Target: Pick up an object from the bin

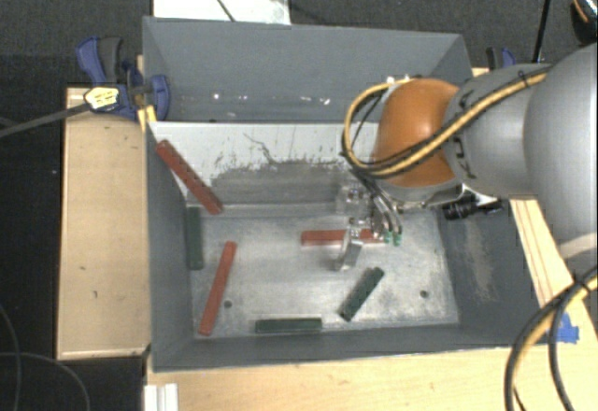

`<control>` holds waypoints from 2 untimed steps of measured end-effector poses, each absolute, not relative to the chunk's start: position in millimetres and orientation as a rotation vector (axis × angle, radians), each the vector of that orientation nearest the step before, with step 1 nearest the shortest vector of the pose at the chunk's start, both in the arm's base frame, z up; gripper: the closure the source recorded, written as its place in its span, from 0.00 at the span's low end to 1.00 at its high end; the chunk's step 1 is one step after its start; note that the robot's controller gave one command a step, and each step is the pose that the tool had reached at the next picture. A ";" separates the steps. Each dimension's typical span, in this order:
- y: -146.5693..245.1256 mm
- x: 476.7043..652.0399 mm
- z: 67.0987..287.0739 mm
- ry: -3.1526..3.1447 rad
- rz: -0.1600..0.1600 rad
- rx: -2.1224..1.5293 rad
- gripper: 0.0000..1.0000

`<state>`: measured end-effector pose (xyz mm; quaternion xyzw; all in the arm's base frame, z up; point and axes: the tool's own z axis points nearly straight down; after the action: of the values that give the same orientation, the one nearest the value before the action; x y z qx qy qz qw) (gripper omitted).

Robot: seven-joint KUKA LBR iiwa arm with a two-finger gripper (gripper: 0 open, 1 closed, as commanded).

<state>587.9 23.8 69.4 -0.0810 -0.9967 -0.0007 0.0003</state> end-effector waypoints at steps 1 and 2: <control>23.9 588.0 69.7 -3.131 -0.003 -0.258 1.00; 23.8 589.3 92.0 -3.137 -0.003 -0.261 1.00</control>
Offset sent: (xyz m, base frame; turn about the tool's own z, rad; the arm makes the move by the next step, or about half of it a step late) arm 0.0000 0.0000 0.0000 0.0000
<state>589.3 23.8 92.0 -0.0830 -0.9965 -0.0010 -0.0029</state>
